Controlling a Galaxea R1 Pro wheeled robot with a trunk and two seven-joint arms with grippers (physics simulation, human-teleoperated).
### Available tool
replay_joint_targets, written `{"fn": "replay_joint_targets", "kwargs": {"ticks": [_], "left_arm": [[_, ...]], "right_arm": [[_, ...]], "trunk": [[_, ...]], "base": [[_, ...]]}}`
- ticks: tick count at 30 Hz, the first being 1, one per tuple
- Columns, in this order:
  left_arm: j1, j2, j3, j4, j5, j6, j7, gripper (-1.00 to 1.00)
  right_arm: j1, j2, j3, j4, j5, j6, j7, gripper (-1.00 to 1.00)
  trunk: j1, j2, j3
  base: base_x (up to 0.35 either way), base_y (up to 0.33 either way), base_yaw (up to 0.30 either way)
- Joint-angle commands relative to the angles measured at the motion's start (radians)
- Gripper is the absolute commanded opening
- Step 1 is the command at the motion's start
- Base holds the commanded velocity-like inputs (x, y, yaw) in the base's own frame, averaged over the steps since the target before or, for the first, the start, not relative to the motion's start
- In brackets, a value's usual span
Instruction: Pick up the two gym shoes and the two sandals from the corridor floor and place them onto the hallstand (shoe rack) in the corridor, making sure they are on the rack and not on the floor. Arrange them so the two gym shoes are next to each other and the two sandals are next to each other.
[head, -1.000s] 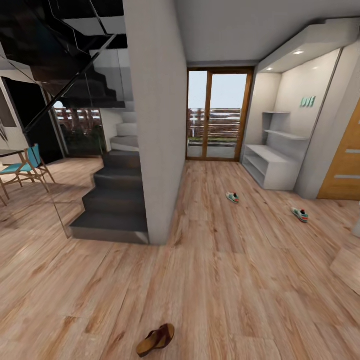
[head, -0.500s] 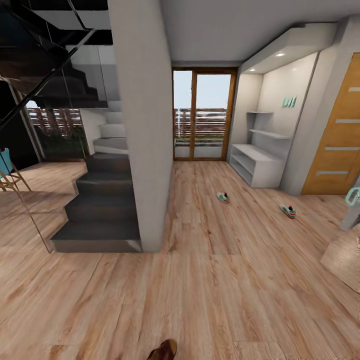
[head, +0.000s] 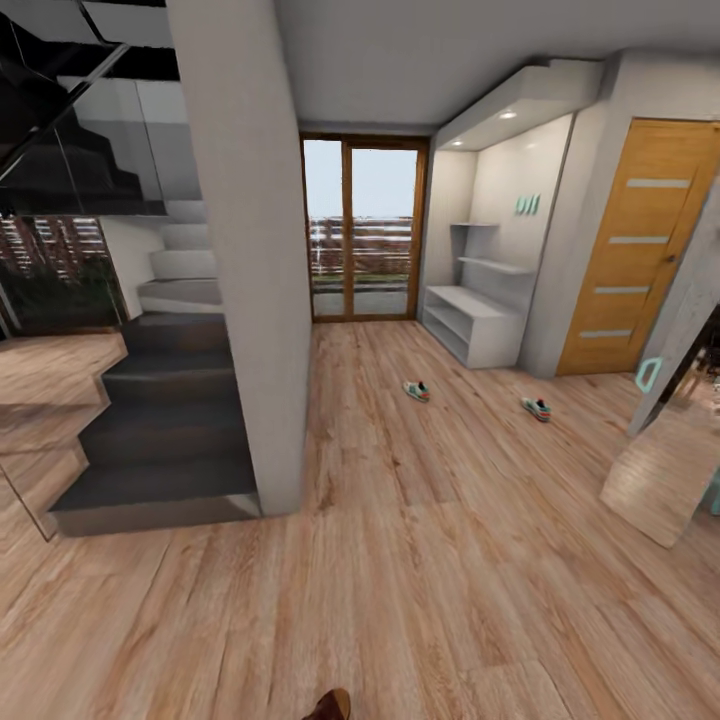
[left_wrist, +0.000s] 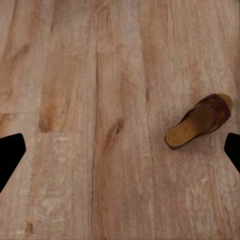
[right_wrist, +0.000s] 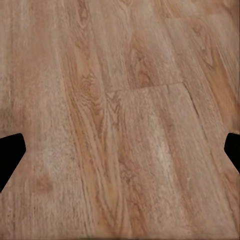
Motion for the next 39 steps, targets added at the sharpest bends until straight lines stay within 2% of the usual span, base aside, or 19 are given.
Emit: {"fn": "replay_joint_targets", "kwargs": {"ticks": [1,28,39], "left_arm": [[0.000,0.000,0.000,0.000,0.005,-0.003,0.000,1.00],[0.000,0.000,0.000,0.000,0.005,-0.003,0.000,1.00],[0.000,0.000,0.000,0.000,0.005,-0.003,0.000,1.00]], "right_arm": [[-0.001,0.000,0.000,0.001,-0.001,-0.003,-0.001,1.00],[-0.001,0.000,0.000,0.001,-0.001,-0.003,-0.001,1.00],[-0.001,0.000,0.000,0.002,0.000,-0.003,-0.001,1.00]], "trunk": [[0.000,-0.001,-0.001],[0.000,-0.001,-0.001],[0.000,-0.001,-0.001]], "base": [[0.005,0.037,-0.263],[0.001,0.015,-0.247],[0.000,0.142,-0.082]]}}
